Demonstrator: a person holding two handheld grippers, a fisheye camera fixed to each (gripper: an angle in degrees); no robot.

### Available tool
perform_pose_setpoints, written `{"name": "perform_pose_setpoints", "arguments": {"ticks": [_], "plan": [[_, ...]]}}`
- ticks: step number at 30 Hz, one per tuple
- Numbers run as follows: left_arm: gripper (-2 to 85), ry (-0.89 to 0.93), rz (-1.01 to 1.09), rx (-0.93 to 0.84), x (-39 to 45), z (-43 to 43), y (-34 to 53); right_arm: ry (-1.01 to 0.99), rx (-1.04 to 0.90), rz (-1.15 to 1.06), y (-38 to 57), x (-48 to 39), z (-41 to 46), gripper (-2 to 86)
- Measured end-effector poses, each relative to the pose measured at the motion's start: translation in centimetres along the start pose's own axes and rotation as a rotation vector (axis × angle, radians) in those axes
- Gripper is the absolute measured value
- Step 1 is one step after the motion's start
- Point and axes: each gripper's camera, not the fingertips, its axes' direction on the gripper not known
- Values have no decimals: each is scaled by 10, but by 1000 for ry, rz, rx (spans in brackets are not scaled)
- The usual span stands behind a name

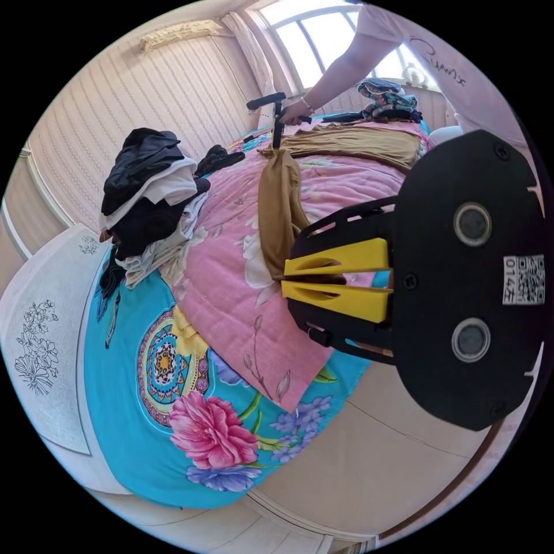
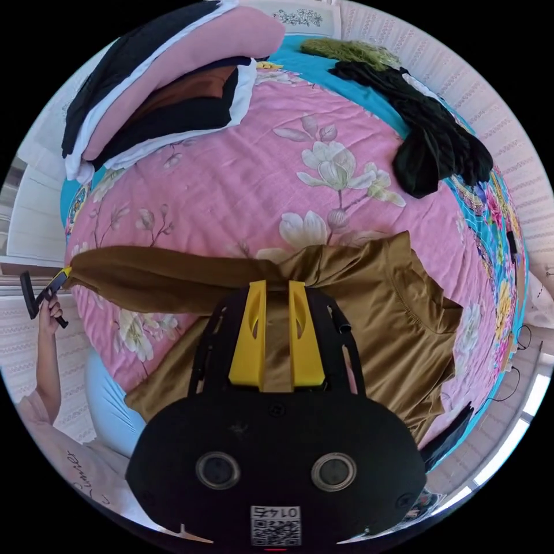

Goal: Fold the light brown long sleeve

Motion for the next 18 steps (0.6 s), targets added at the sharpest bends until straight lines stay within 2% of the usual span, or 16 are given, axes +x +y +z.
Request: {"name": "perform_pose_setpoints", "arguments": {"ticks": [6,9,10,13,18], "plan": [[44,-26,18,30,6,-10,-8,-18,117,95,2,14,-21,67],[64,-37,34,-39,10,7,-14,-2,5,108,-2,22,-1,63],[60,-46,43,-59,12,15,-14,-16,-46,105,1,25,10,56],[24,-58,86,-50,19,18,-14,-64,18,120,14,33,2,6],[-8,-42,88,-60,26,23,-15,-130,80,104,34,52,-17,-7]]}}
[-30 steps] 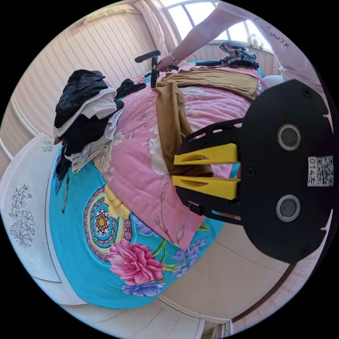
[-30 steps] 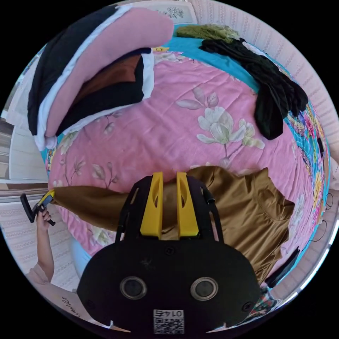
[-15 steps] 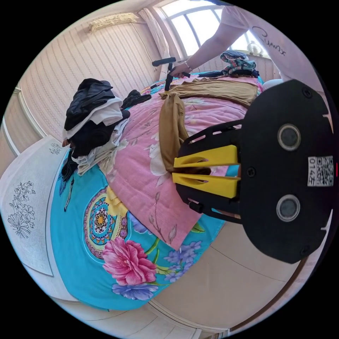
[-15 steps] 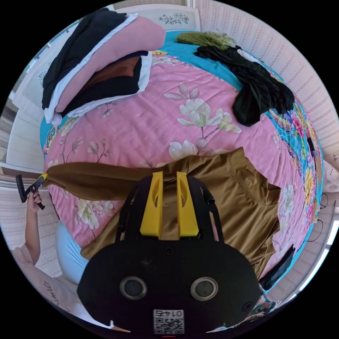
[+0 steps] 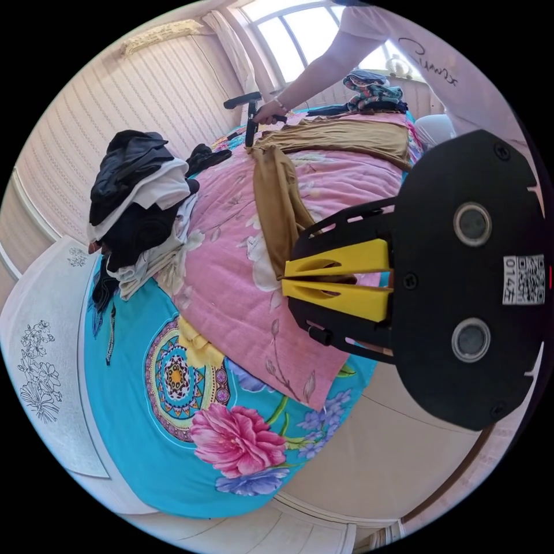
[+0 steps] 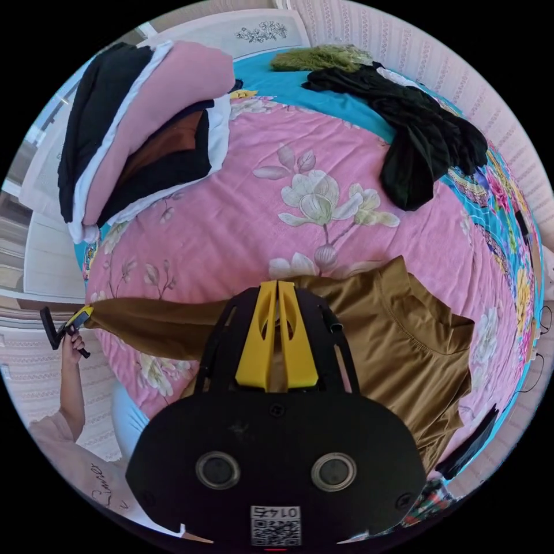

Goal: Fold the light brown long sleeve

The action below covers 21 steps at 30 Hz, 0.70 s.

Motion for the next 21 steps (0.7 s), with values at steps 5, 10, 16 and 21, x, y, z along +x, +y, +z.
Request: {"name": "perform_pose_setpoints", "arguments": {"ticks": [5,10,16,21], "plan": [[-10,-15,27,0,16,4,0,-70,74,14,18,24,-16,-7],[-10,25,45,91,30,-4,-6,-41,77,23,34,39,-8,-6],[-9,-5,-1,100,32,23,-32,-15,72,57,68,60,16,-5],[-4,20,-70,0,32,76,-40,-41,46,136,107,85,44,-3]]}}
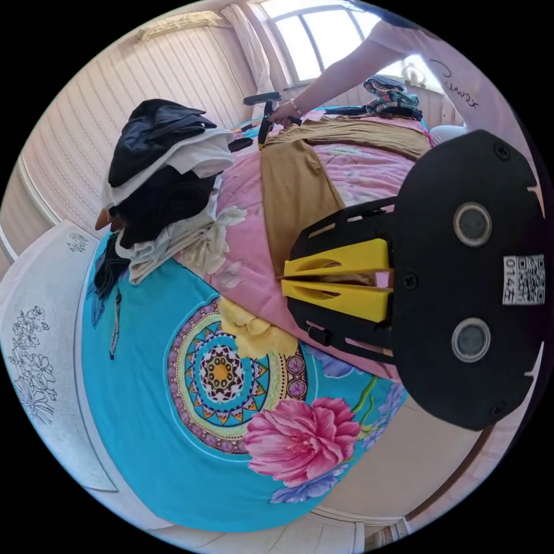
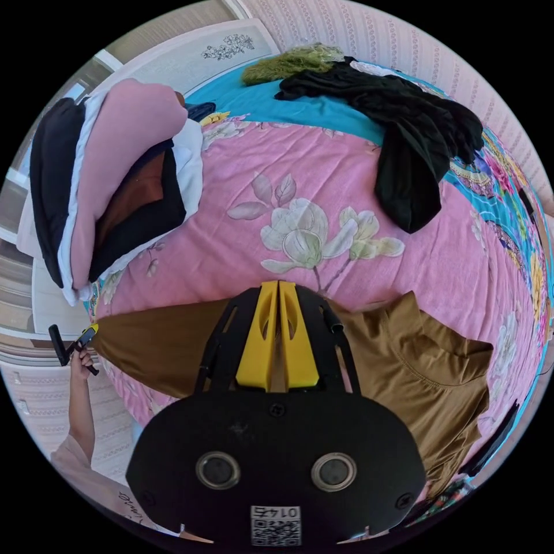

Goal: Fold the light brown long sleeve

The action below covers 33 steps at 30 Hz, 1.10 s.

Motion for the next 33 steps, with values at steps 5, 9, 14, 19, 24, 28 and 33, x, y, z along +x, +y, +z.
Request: {"name": "perform_pose_setpoints", "arguments": {"ticks": [5,9,14,19,24,28,33], "plan": [[42,-13,7,106,26,-10,24,-70,111,19,54,36,-6,25],[47,-44,117,154,66,-24,55,-135,262,-32,125,59,-37,42],[46,-25,263,124,140,-3,120,32,297,-126,306,87,-58,49],[48,46,416,22,227,47,169,175,249,101,492,138,-64,60],[49,152,616,-90,343,113,201,234,321,459,653,201,-71,62],[49,254,798,-164,461,176,235,281,421,639,749,245,-63,62],[49,296,971,-266,591,258,286,377,530,676,806,290,-44,63]]}}
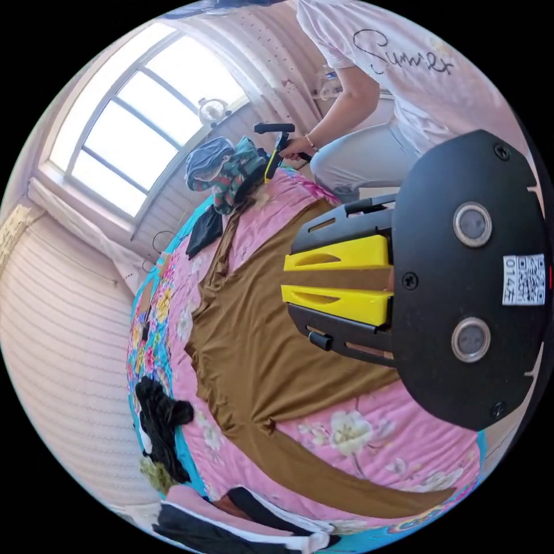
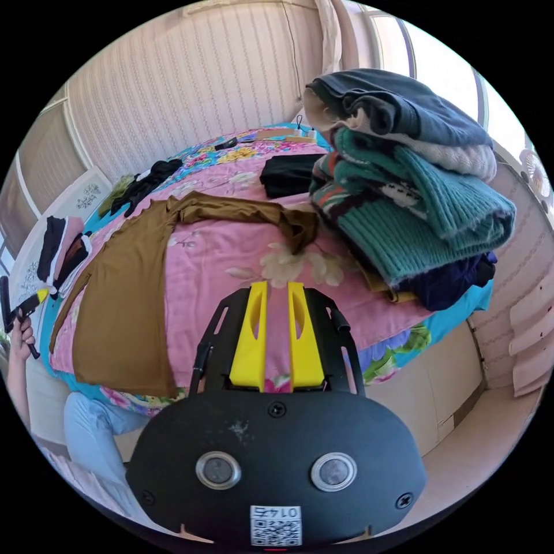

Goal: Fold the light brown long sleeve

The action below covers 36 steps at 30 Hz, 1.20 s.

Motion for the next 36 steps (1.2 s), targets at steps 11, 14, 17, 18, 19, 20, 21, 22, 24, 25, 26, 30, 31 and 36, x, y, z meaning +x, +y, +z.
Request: {"name": "perform_pose_setpoints", "arguments": {"ticks": [11,14,17,18,19,20,21,22,24,25,26,30,31,36], "plan": [[59,-7,276,-143,133,269,-178,69,122,-103,28,89,69,98],[71,-37,304,-218,147,342,-213,55,5,-57,37,119,85,48],[79,-94,324,-249,159,405,-241,32,40,-9,51,148,85,17],[80,-110,326,-249,161,416,-246,28,49,-3,53,153,85,14],[80,-140,328,-253,164,437,-254,14,60,3,58,163,85,10],[78,-162,319,-264,166,456,-262,-11,70,2,63,172,85,7],[76,-159,317,-281,167,467,-265,-25,81,-1,66,176,85,6],[68,-154,303,-334,168,488,-269,-46,108,-11,71,183,84,5],[41,-145,284,-362,170,510,-275,-53,155,-31,79,192,80,3],[14,-142,278,-359,172,518,-280,-55,191,-47,84,198,77,3],[4,-135,276,-351,174,522,-284,-61,224,-59,89,204,73,3],[-8,-110,305,-277,182,518,-293,-67,358,-82,105,224,51,3],[-9,-100,315,-256,184,514,-296,-80,384,-81,110,232,44,3],[-9,-40,387,-197,190,505,-306,-170,375,7,121,269,7,5]]}}
